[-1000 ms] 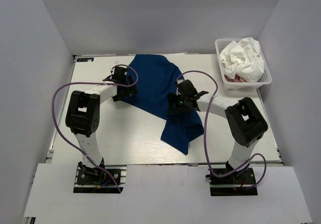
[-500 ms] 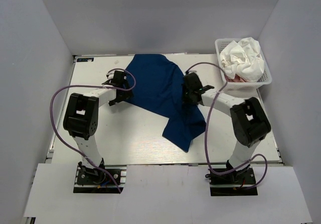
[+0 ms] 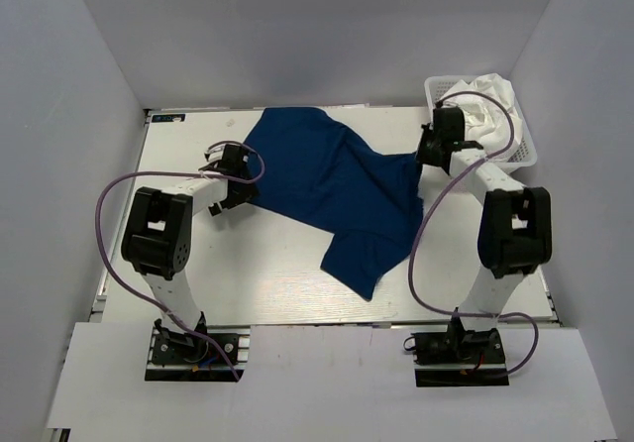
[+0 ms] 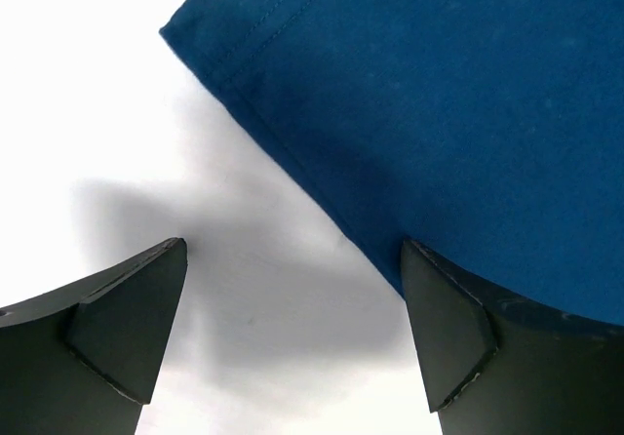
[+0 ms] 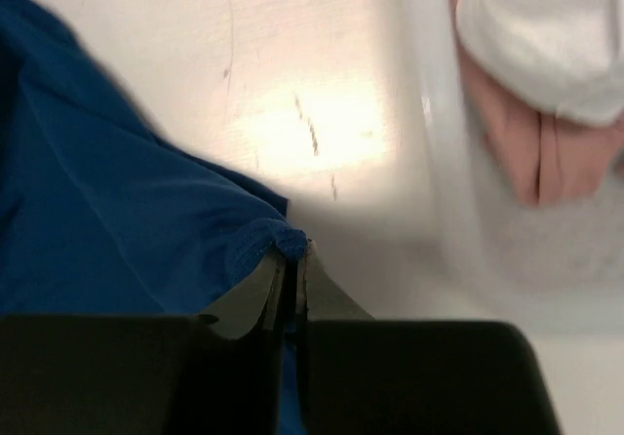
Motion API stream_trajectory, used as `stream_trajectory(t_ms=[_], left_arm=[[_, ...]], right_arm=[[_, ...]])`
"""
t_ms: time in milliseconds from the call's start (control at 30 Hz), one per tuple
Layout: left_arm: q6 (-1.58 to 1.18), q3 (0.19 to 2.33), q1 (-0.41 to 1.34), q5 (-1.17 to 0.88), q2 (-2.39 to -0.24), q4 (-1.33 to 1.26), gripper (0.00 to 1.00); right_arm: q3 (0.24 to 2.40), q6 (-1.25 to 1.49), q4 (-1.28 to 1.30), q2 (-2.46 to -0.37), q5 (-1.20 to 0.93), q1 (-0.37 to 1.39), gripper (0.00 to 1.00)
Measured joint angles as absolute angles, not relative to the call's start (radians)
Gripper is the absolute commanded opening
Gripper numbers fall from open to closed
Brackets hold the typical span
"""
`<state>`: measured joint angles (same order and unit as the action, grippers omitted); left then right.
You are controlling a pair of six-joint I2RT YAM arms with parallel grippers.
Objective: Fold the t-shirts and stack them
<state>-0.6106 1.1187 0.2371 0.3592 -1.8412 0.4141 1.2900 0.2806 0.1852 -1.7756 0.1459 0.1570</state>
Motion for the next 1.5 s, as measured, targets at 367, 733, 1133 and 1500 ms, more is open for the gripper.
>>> stream_trajectory(t_ms=[367, 733, 1133, 1500], left_arm=[[-0.666, 0.979, 0.237, 0.332, -1.633, 0.608, 1.00], [-0.766, 0.925, 0.236, 0.342, -1.424, 0.667, 1.00], [-0.812, 0.925, 0.113, 0.383, -1.520, 0.646, 1.00], [-0.767, 0.998, 0.041, 0.308, -1.685, 0.516, 0.77]], right_arm=[[1.510, 0.158, 0.188, -2.010, -0.077, 0.071, 0.90], [1.337, 0.101, 0.169, -1.818, -0.313, 0.122, 0.90], [0.860, 0.193, 0.149, -1.476, -0.225, 0.526, 0.90], [0.691, 0.289, 0.284, -1.333, -0.050, 0.778, 0.90]])
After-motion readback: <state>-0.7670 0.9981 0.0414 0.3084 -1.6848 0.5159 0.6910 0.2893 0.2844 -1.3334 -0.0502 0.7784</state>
